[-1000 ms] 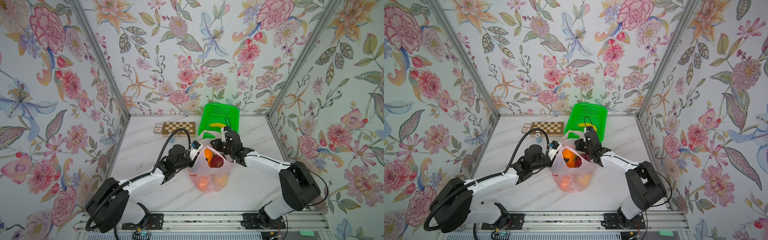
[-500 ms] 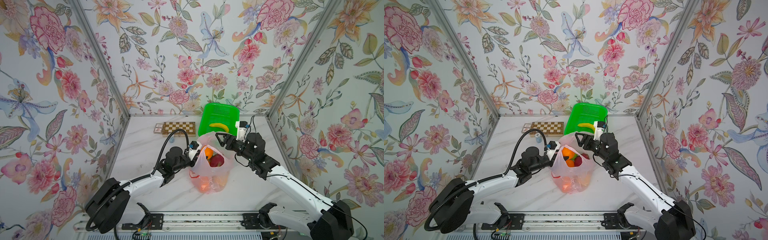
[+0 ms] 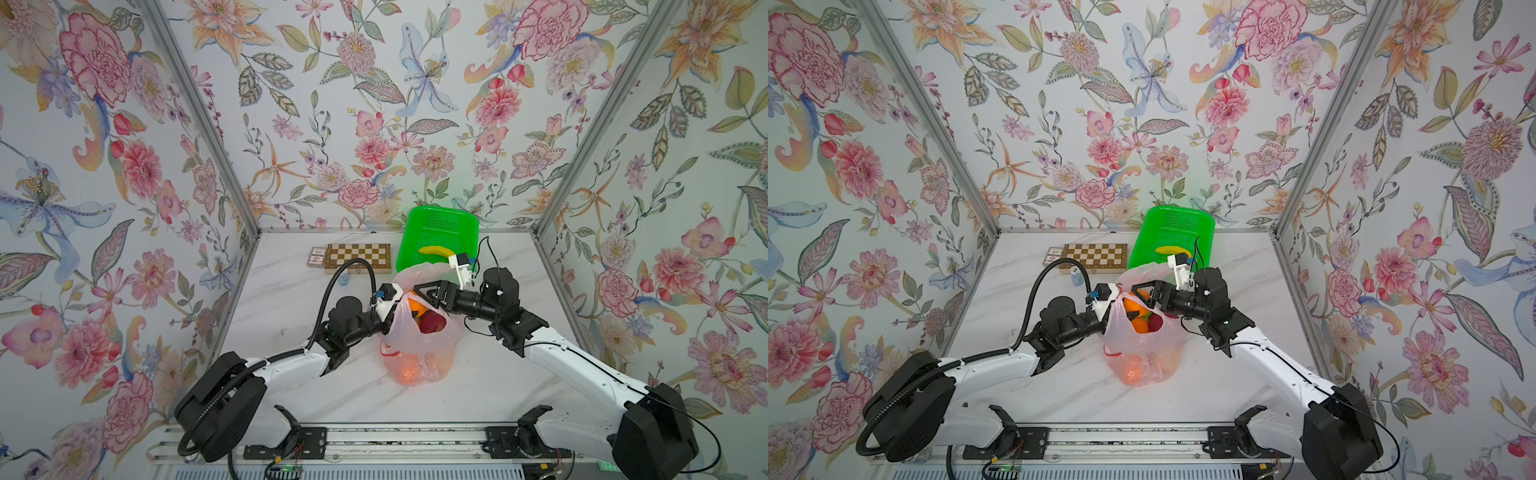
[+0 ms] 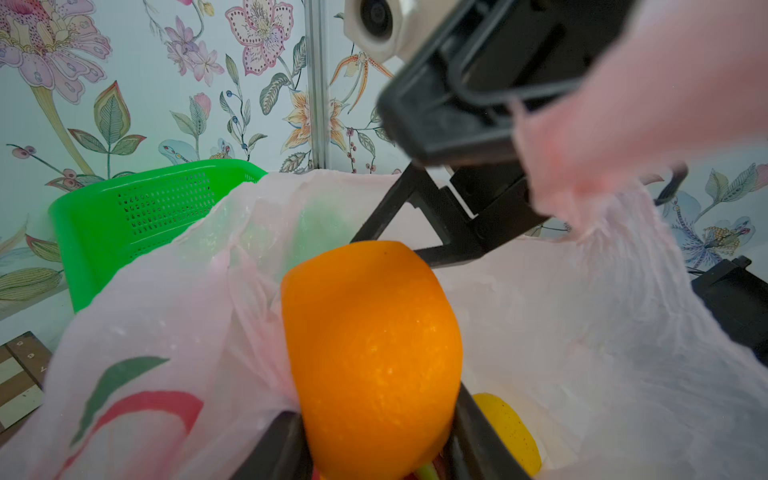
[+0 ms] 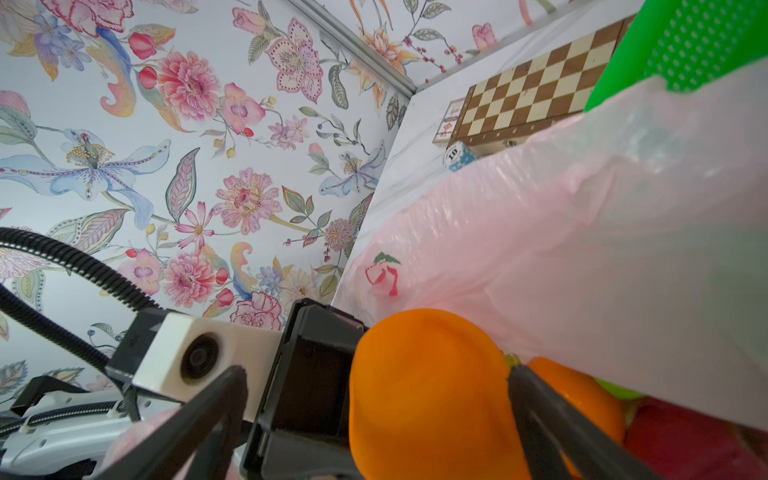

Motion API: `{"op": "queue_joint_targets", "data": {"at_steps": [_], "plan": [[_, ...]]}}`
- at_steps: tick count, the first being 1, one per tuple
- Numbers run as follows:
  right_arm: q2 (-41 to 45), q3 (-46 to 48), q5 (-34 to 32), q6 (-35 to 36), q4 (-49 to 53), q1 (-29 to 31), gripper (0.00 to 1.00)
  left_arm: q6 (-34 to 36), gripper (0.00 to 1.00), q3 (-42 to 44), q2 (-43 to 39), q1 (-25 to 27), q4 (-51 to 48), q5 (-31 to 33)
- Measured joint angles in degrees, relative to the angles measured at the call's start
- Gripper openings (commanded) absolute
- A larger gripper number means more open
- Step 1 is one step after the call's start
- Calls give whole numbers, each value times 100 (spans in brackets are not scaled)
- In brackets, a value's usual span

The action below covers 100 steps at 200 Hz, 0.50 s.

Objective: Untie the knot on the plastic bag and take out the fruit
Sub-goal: 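Close the right gripper on the orange and lift it out of the bag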

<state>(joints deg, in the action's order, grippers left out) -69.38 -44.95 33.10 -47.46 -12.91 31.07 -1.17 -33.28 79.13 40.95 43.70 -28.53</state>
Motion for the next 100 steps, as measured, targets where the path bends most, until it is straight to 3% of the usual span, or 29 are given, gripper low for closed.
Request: {"op": "queue_joint_targets", "data": {"at_steps": [47, 100], "plan": [[-155, 149, -111, -155, -369, 118, 89, -13, 42, 26, 28, -7, 4, 26], [-459, 205, -153, -328, -758, 225, 99, -35, 42, 155, 28, -35, 22, 90]]}}
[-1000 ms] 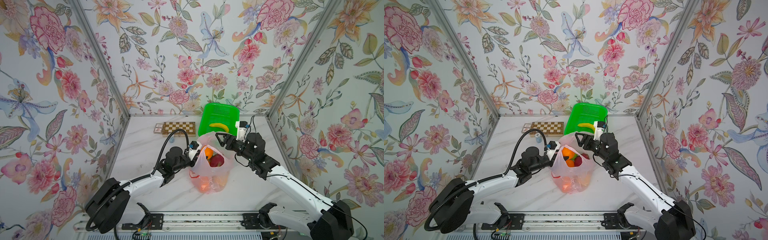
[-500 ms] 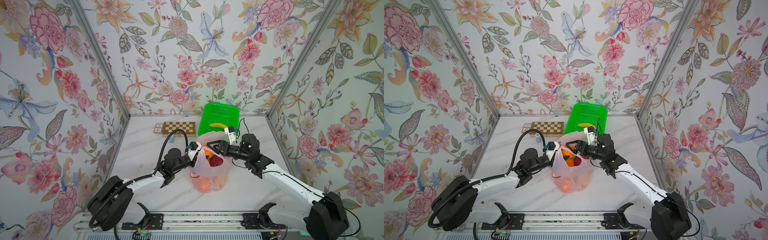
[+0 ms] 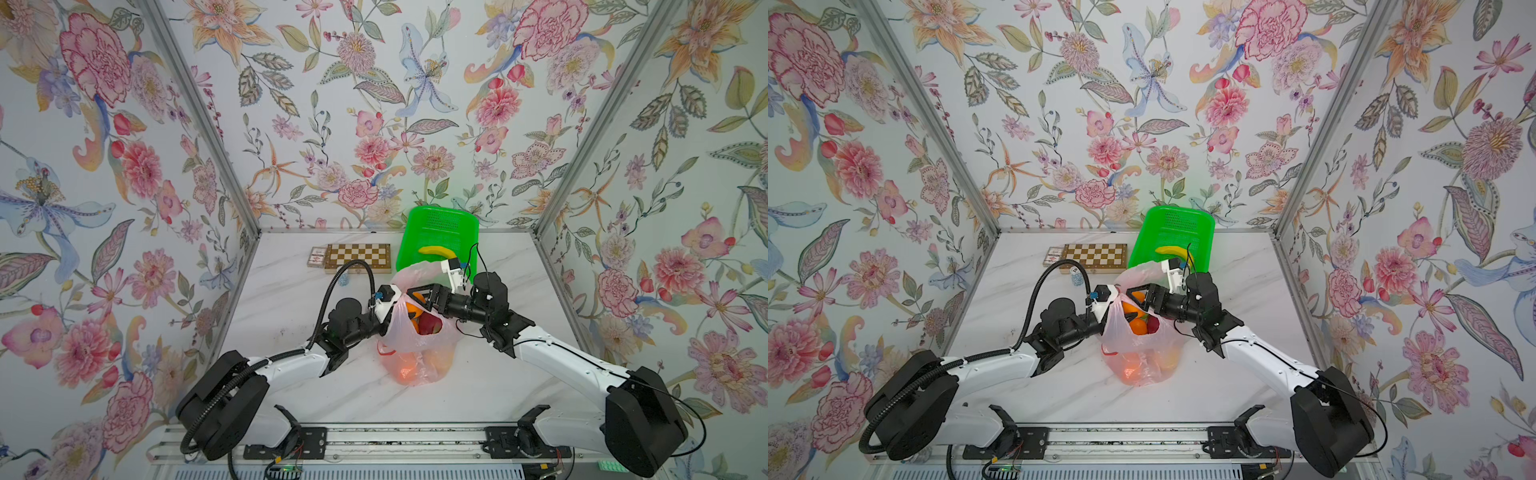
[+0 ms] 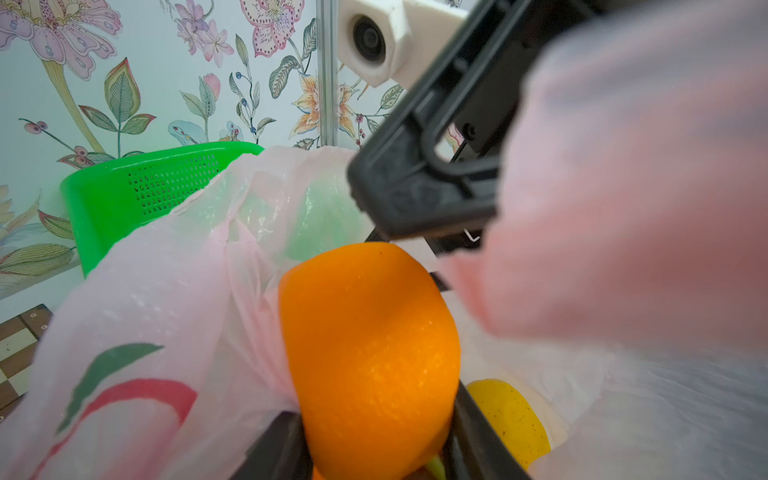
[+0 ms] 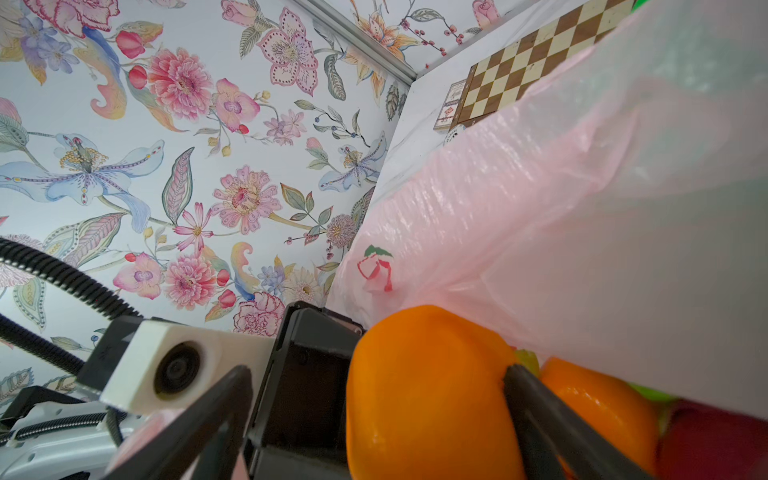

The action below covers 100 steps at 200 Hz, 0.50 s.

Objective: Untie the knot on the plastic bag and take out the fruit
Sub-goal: 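Close the right gripper on the orange and lift it out of the bag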

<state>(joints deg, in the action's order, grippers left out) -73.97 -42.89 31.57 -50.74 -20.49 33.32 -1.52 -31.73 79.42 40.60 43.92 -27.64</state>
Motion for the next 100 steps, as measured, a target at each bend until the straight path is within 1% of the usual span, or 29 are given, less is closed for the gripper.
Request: {"op": "queue_joint_targets", "data": {"at_steps": [19, 59, 89, 100], "plan": [[-98, 7, -9, -74, -42, 4, 99, -4, 42, 57, 0, -2, 39, -9], [-48, 282, 76, -459, -330, -122, 97, 4, 42, 186, -9, 26, 181, -52], [-7, 289, 52, -483, 103, -299, 97, 22, 42, 208, -107, 35, 433, -72], [37, 295, 55, -483, 203, -356, 94, 22, 41, 210, -118, 37, 442, -74]]}}
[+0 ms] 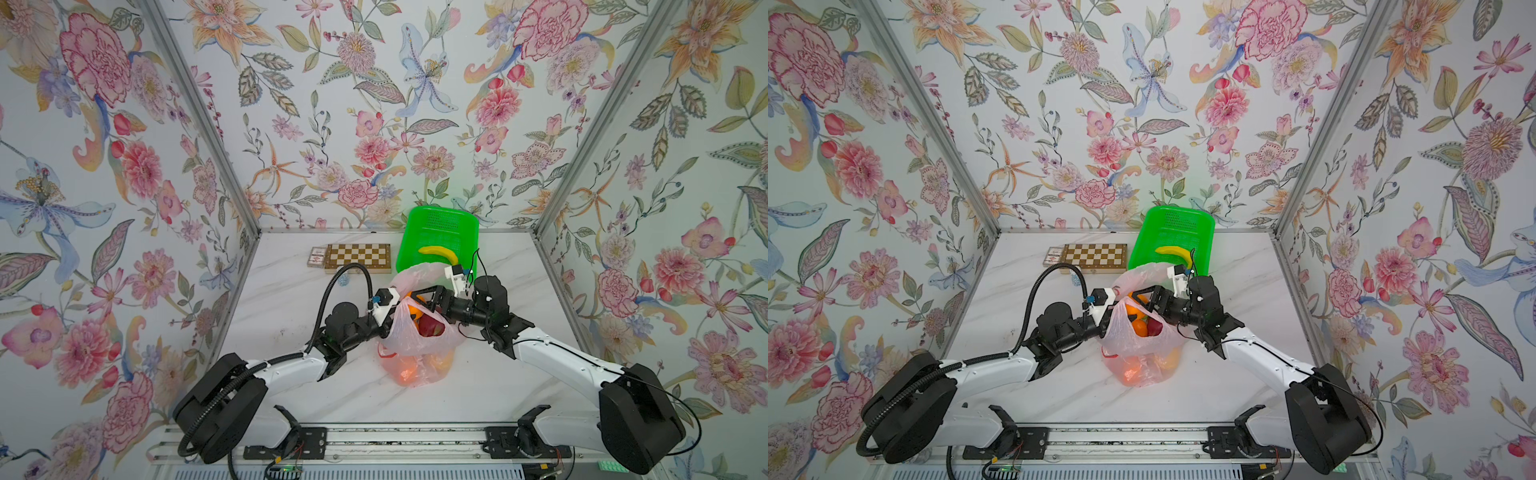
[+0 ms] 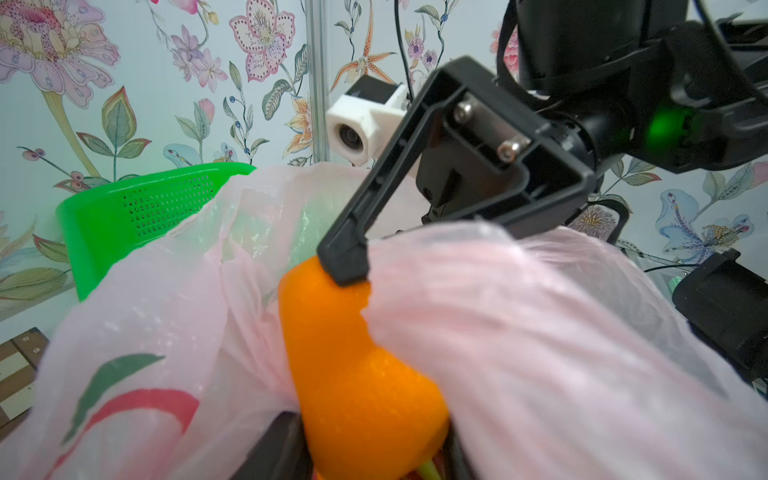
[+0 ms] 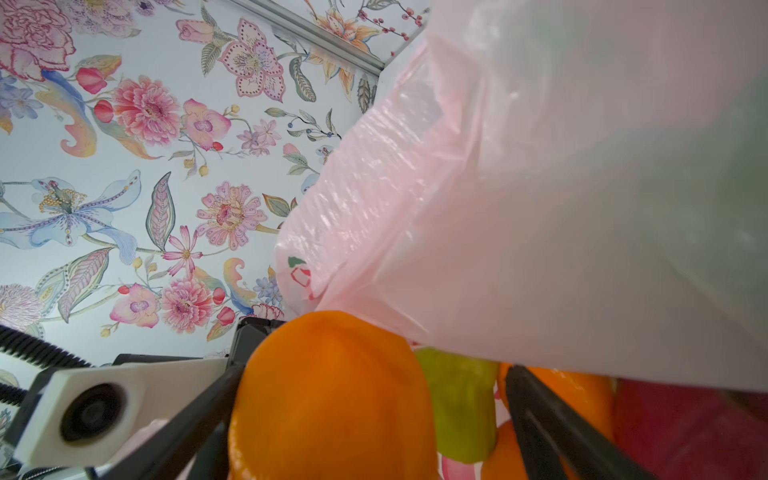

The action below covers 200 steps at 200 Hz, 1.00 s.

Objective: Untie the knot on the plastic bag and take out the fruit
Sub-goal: 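Close the right gripper on the orange and lift it out of the bag, then carry the orange with the right gripper over the green basket and release it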

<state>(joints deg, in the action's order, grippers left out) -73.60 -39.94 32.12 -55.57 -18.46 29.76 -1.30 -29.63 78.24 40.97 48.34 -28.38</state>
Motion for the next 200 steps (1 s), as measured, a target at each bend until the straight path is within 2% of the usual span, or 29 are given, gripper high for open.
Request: {"op": "queue_joint_targets", "data": {"at_steps": [38, 87, 101, 112, 129, 147, 175, 200], "plan": [[160, 138, 210, -175, -192, 9, 90, 4, 41, 0, 0, 31, 48, 2], [-168, 138, 444, -459, -671, 387, 67, 2, 43, -4, 39, 31, 83, -15], [-247, 138, 448, -492, -686, 387, 58, 0, 47, -4, 87, 26, 57, -11], [-258, 138, 437, -496, -688, 387, 52, 4, 57, -4, 96, 24, 44, 0], [-254, 138, 444, -529, -684, 404, 51, 9, 71, -4, 94, 31, 63, 22], [-179, 138, 389, -533, -625, 372, 52, 24, 79, -2, 61, 31, 37, 81], [216, 138, 101, -435, -442, 133, 53, 44, 81, 125, -192, 31, -125, 380], [481, 136, -131, -315, -352, -74, 53, 35, 81, 284, -439, 31, -605, 1038]]}}
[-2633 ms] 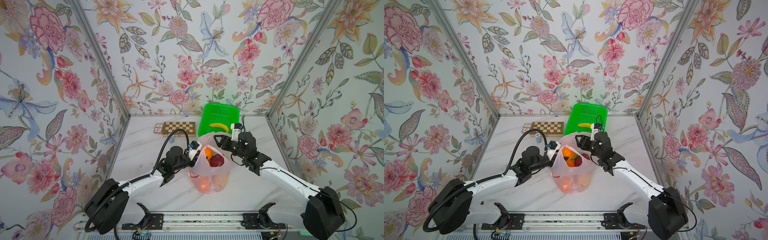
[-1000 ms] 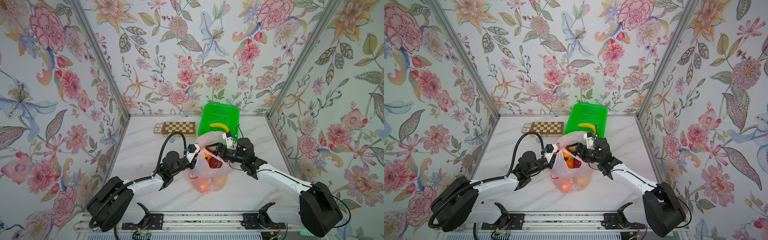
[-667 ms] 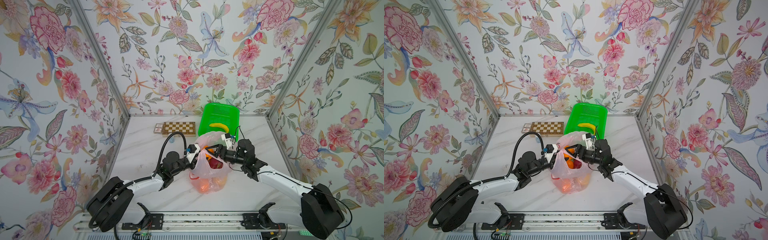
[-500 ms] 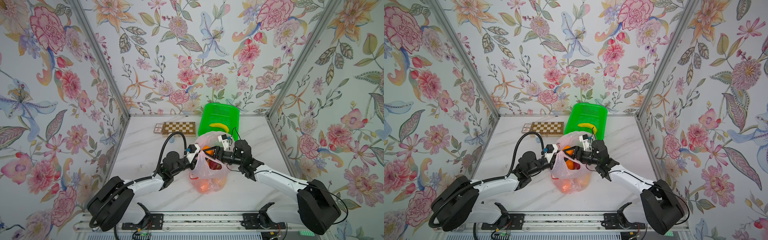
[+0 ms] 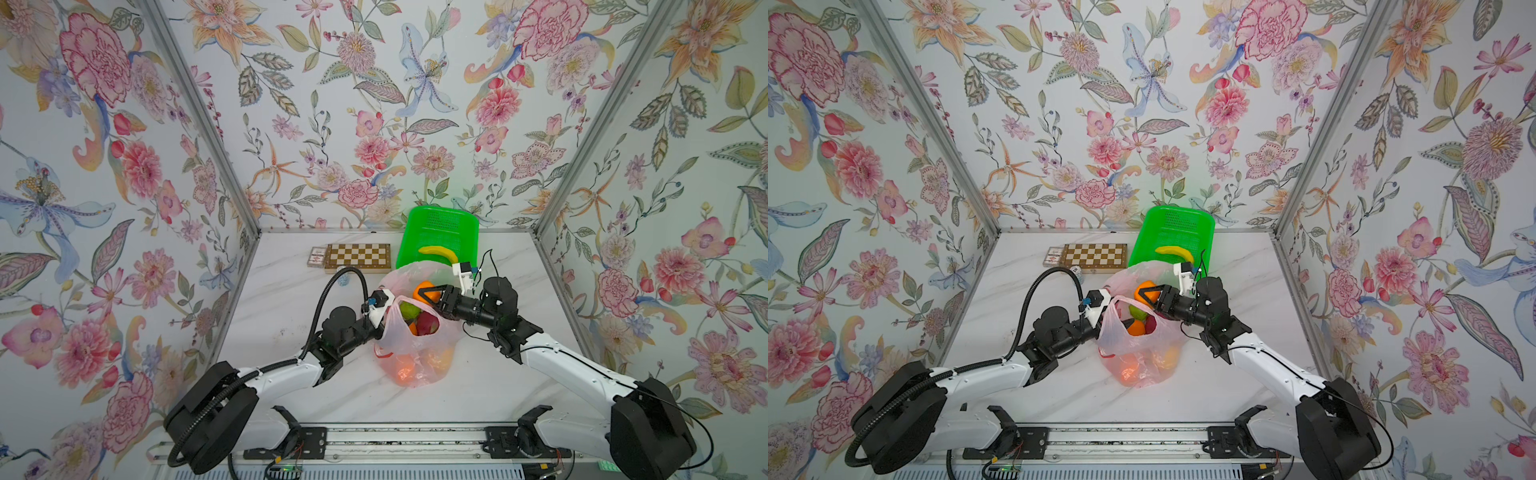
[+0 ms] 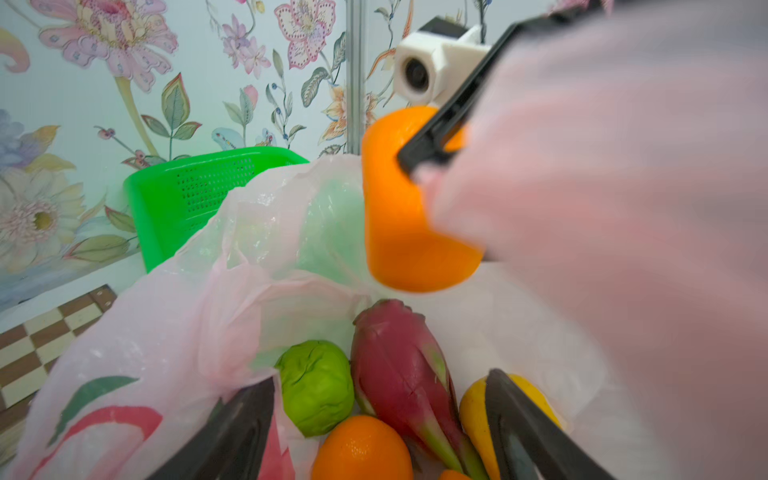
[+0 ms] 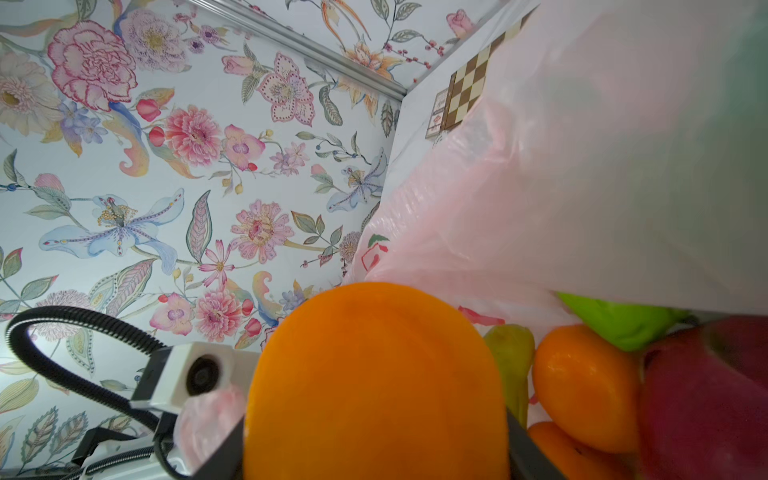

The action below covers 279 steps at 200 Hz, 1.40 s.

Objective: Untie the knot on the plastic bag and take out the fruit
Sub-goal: 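Carry the orange with the right gripper over the green basket and release it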

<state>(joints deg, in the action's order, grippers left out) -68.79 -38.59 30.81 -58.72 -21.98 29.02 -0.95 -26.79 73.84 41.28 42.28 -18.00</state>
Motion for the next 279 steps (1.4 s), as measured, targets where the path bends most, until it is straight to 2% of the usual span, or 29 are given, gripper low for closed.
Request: {"op": "queue_joint_targets", "data": {"at_steps": [59, 103, 137, 167, 197, 244, 279], "plan": [[17, -481, -136, 330, 188, -66, 53, -348, 80, 315, -470, -52, -1147, 1440], [-66, -1333, -398, 800, 258, -511, 54, -686, 79, 380, -1060, -522, -1963, 2044], [-726, -2114, -765, 1416, 640, -929, 54, -699, 83, 380, -1738, -603, -2376, 1974], [-1698, -2964, -1165, 2286, 1526, -1051, 56, -420, 99, 374, -2455, -610, -2533, 1303], [-2706, -3722, -1386, 2964, 2260, -1058, 57, -195, 99, -35, -2704, -610, -3047, 619], [-4151, -4457, -1665, 3471, 3042, -1106, 57, -216, 99, -1266, -2605, -610, -4100, 433], [-4931, -4719, -1788, 3611, 3381, -1202, 58, -706, 96, -2175, -2131, -610, -4953, 514]]}}
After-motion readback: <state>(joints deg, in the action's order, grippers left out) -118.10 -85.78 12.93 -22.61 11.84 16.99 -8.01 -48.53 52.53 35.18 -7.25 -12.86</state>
